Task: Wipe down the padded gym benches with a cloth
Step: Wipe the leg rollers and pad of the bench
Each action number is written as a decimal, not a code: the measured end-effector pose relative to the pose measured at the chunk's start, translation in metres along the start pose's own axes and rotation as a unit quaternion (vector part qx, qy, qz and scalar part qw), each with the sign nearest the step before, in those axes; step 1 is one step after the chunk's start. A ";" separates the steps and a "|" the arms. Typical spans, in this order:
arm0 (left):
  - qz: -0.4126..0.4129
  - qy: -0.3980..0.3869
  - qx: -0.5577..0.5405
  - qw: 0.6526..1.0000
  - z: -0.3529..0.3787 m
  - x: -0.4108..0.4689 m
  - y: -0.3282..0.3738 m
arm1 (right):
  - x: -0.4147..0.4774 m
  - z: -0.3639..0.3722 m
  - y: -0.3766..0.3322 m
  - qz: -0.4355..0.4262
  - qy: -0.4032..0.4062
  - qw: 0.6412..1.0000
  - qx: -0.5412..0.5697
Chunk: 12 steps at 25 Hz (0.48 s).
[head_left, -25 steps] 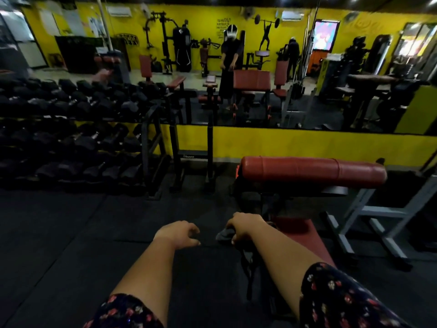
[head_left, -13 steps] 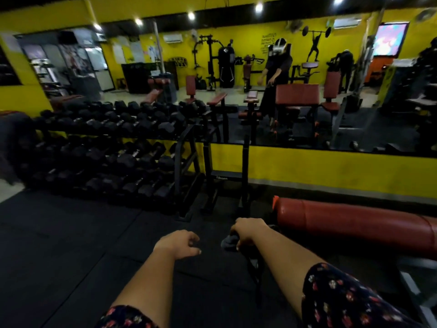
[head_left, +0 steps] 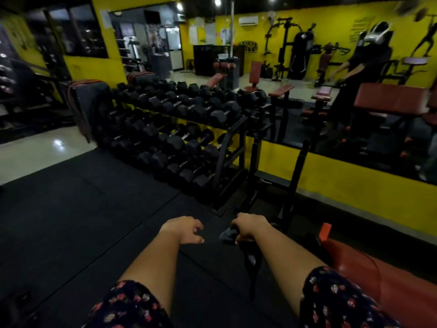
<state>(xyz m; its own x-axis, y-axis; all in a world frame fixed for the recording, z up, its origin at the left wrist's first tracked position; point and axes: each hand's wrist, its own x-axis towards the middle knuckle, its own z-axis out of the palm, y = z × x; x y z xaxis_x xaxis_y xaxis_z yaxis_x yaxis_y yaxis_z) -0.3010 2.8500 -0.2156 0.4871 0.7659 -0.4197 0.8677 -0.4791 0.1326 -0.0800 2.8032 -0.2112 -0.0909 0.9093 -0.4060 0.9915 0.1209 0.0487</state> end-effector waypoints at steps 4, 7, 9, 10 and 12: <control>-0.012 -0.002 -0.003 1.000 -0.011 0.045 -0.040 | 0.068 -0.027 0.000 -0.014 -0.002 1.000 -0.020; -0.027 0.001 -0.008 1.000 -0.028 0.083 -0.080 | 0.126 -0.053 -0.008 -0.025 -0.002 0.999 -0.036; -0.034 0.001 -0.011 0.999 -0.043 0.105 -0.109 | 0.165 -0.074 -0.020 -0.037 0.000 0.998 -0.041; -0.038 0.001 -0.010 0.999 -0.051 0.115 -0.124 | 0.184 -0.085 -0.027 -0.045 -0.002 0.998 -0.043; -0.047 0.007 -0.009 0.999 -0.071 0.130 -0.152 | 0.218 -0.105 -0.042 -0.061 0.003 0.997 -0.043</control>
<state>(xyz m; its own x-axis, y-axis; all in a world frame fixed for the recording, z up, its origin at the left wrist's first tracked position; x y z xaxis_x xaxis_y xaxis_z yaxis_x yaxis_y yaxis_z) -0.3627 3.0534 -0.2266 0.4050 0.8132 -0.4180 0.9110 -0.3978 0.1088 -0.1513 3.0382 -0.2057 -0.2103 0.8881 -0.4087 0.9616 0.2634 0.0777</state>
